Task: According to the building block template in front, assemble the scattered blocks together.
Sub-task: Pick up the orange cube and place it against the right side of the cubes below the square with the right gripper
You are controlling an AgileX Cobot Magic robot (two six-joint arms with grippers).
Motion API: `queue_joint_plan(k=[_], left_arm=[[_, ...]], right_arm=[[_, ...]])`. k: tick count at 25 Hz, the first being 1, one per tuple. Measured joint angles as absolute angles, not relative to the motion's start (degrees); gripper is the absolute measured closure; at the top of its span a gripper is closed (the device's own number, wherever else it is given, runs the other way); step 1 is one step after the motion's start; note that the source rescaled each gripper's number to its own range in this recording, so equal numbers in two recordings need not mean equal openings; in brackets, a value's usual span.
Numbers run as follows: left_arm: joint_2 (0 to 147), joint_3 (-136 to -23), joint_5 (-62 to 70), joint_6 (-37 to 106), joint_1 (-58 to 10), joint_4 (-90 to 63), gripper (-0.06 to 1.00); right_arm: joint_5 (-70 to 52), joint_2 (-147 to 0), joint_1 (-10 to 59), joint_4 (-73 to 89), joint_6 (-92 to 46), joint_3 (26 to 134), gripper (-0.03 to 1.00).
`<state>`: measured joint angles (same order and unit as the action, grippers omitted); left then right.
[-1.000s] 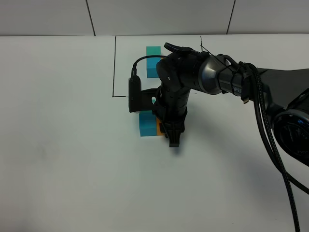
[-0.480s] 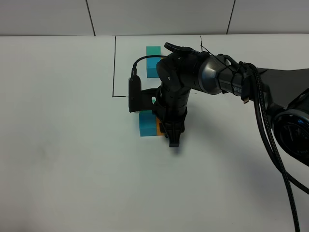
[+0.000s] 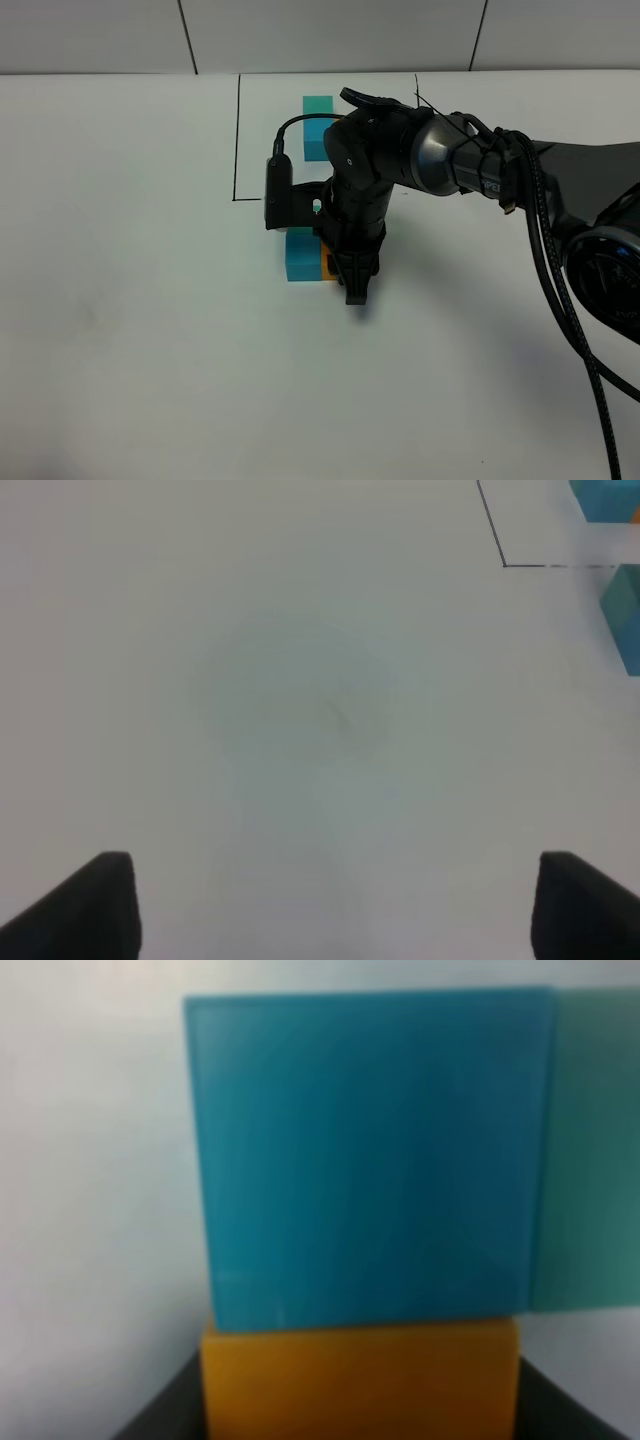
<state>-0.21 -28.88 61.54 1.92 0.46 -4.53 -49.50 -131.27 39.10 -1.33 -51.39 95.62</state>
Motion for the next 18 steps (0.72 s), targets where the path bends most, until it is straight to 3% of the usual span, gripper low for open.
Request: queue_joint_plan(k=[18], left_arm=[[-0.21, -28.88, 61.54, 1.91, 0.46, -4.53, 0.28]], right_arm=[[-49.50, -131.27, 39.10, -1.38, -51.32, 95.62, 0.91]])
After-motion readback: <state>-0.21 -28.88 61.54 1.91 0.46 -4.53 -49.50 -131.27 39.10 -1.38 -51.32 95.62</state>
